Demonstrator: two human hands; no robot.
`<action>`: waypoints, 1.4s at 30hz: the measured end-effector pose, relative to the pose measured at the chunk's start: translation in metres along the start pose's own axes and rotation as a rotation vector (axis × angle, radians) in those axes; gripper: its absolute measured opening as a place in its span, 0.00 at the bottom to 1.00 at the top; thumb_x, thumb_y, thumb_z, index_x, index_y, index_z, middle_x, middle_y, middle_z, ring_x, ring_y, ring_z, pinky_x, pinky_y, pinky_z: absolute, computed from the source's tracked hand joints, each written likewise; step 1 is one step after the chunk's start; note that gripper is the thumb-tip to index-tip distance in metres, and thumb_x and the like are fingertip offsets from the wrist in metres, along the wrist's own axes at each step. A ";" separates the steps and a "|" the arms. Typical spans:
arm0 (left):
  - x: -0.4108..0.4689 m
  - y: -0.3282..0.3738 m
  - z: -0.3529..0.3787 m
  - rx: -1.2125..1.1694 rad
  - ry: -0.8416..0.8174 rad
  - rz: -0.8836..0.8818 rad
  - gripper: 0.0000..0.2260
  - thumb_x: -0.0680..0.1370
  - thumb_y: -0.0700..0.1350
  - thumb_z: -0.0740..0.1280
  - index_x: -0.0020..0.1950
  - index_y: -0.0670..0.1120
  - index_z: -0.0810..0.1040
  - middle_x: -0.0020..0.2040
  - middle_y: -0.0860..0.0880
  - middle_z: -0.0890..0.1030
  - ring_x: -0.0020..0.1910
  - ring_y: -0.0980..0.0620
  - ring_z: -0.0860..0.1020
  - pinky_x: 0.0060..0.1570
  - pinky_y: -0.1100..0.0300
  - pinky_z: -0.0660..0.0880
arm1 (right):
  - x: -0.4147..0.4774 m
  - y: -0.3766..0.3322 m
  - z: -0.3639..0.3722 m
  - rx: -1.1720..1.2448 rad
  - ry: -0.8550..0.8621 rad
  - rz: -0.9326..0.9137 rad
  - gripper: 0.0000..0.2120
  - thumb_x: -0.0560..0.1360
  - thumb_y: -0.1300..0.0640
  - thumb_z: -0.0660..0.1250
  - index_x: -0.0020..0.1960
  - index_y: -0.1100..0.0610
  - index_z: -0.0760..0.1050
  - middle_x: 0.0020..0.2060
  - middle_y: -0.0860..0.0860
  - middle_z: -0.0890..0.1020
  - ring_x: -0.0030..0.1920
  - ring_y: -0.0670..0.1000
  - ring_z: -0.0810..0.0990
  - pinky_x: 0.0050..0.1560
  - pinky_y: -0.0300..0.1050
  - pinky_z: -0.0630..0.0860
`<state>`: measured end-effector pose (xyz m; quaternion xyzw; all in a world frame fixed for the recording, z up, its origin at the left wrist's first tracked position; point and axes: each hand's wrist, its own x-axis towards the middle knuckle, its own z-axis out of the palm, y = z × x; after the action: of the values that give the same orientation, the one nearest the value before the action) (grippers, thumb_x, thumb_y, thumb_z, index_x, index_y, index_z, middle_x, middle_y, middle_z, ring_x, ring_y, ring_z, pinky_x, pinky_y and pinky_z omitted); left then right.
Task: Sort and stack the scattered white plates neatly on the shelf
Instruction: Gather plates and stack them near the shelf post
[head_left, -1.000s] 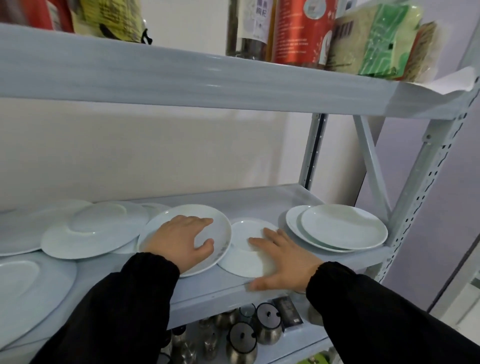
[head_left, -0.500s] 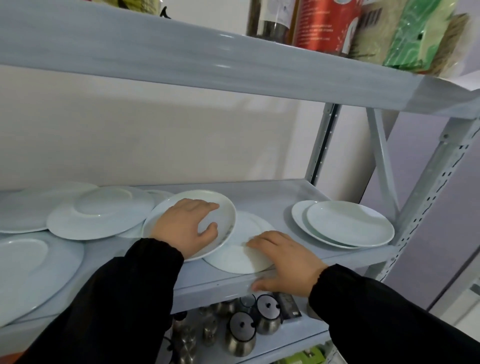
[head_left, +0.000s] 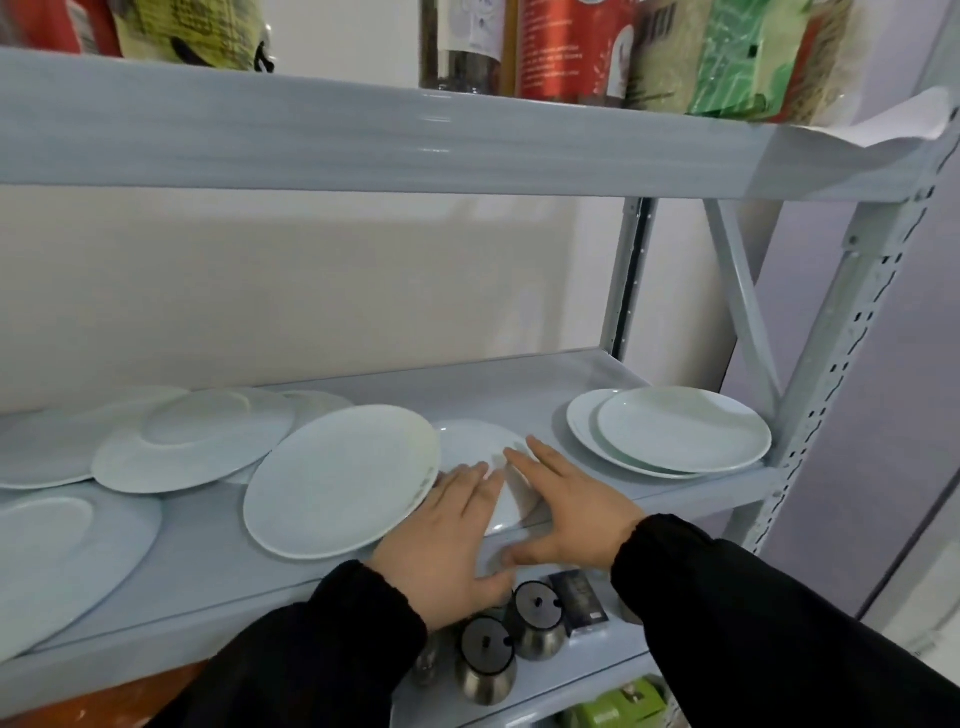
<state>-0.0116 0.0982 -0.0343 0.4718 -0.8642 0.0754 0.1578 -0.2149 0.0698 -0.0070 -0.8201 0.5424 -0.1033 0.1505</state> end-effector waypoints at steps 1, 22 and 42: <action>-0.001 -0.001 -0.001 -0.021 -0.013 -0.026 0.42 0.74 0.67 0.57 0.80 0.45 0.49 0.79 0.47 0.53 0.78 0.47 0.51 0.73 0.56 0.43 | -0.001 0.000 -0.001 0.012 0.005 -0.001 0.61 0.55 0.21 0.67 0.78 0.39 0.42 0.78 0.40 0.40 0.77 0.43 0.45 0.76 0.46 0.53; 0.000 -0.019 -0.008 -0.201 -0.169 -0.324 0.46 0.65 0.75 0.62 0.78 0.61 0.49 0.79 0.54 0.44 0.77 0.52 0.36 0.75 0.52 0.44 | 0.014 0.008 -0.009 0.062 -0.068 0.065 0.59 0.57 0.21 0.67 0.77 0.37 0.42 0.79 0.47 0.46 0.78 0.50 0.50 0.76 0.50 0.53; -0.004 -0.022 -0.009 -0.208 -0.162 -0.291 0.42 0.69 0.69 0.67 0.78 0.58 0.53 0.78 0.60 0.51 0.78 0.49 0.41 0.74 0.55 0.46 | 0.012 0.004 -0.001 0.116 -0.044 -0.039 0.54 0.56 0.24 0.71 0.76 0.32 0.51 0.78 0.43 0.53 0.76 0.44 0.55 0.74 0.41 0.56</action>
<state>0.0107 0.0920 -0.0272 0.5775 -0.7998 -0.0762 0.1447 -0.2147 0.0573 -0.0073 -0.8225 0.5160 -0.1194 0.2075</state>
